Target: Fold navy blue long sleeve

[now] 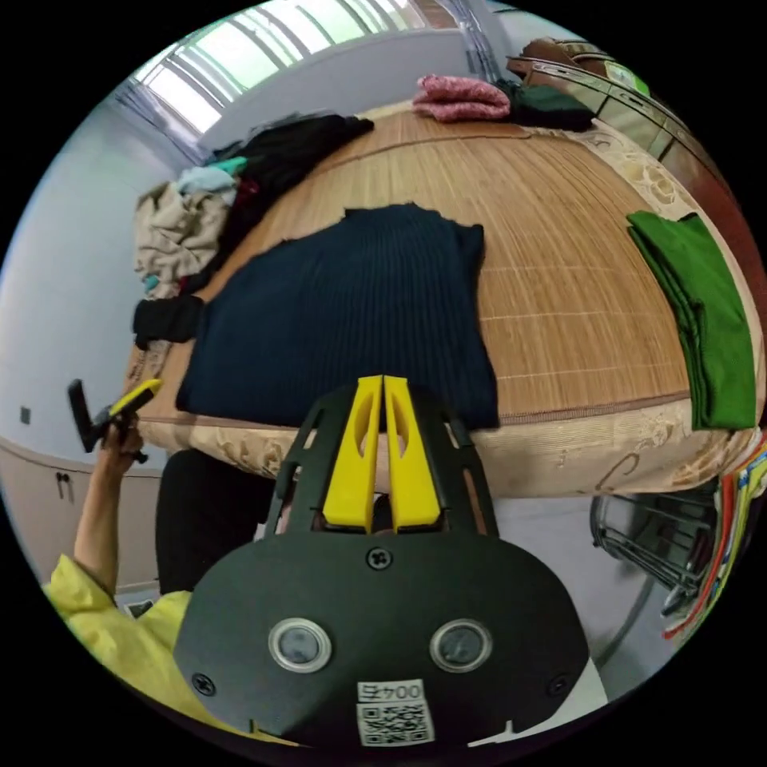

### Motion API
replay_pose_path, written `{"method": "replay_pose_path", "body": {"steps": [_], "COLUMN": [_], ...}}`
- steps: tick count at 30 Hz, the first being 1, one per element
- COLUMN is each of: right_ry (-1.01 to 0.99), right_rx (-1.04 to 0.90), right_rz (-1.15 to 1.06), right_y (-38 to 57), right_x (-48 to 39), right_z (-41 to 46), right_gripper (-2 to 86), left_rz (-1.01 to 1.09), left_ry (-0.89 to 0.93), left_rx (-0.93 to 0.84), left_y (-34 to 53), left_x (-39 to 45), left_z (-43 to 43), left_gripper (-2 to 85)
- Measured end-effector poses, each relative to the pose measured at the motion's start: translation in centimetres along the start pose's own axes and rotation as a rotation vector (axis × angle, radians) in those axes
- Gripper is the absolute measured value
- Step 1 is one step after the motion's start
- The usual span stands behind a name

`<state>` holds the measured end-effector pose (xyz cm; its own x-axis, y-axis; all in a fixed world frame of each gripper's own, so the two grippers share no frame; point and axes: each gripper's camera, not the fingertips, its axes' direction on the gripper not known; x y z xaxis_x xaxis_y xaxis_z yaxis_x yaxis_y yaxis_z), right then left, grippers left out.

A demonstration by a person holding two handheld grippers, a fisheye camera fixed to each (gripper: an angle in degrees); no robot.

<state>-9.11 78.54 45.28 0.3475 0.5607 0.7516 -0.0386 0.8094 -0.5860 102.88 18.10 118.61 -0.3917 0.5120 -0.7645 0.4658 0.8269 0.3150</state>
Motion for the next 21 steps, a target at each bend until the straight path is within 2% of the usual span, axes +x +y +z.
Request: {"method": "replay_pose_path", "body": {"steps": [2,6,11,21], "right_ry": [0.050,0.043,-0.058,0.012], "right_rx": [-0.124,-0.109,-0.120,-0.130], "right_rz": [0.000,0.032,0.058,-0.058], "right_y": [-0.8,-1.6,-3.0,-5.8], "right_x": [-1.4,-2.4,-2.6,-7.2], "right_z": [2.7,4.4,5.7,8.5], "right_gripper": [0.0,-0.6,-0.7,-0.7], "left_rz": [0.044,0.084,0.057,0.005], "left_ry": [-0.079,-0.160,-0.155,-0.109], "left_rx": [-0.097,-0.343,-0.336,-0.366], "left_y": [-2.1,-4.8,-6.8,-10.5], "left_x": [2.2,5.2,6.5,8.4], "left_z": [1.8,6.5,6.1,5.3], "left_gripper": [0.3,0.2,0.2,0.4]}}
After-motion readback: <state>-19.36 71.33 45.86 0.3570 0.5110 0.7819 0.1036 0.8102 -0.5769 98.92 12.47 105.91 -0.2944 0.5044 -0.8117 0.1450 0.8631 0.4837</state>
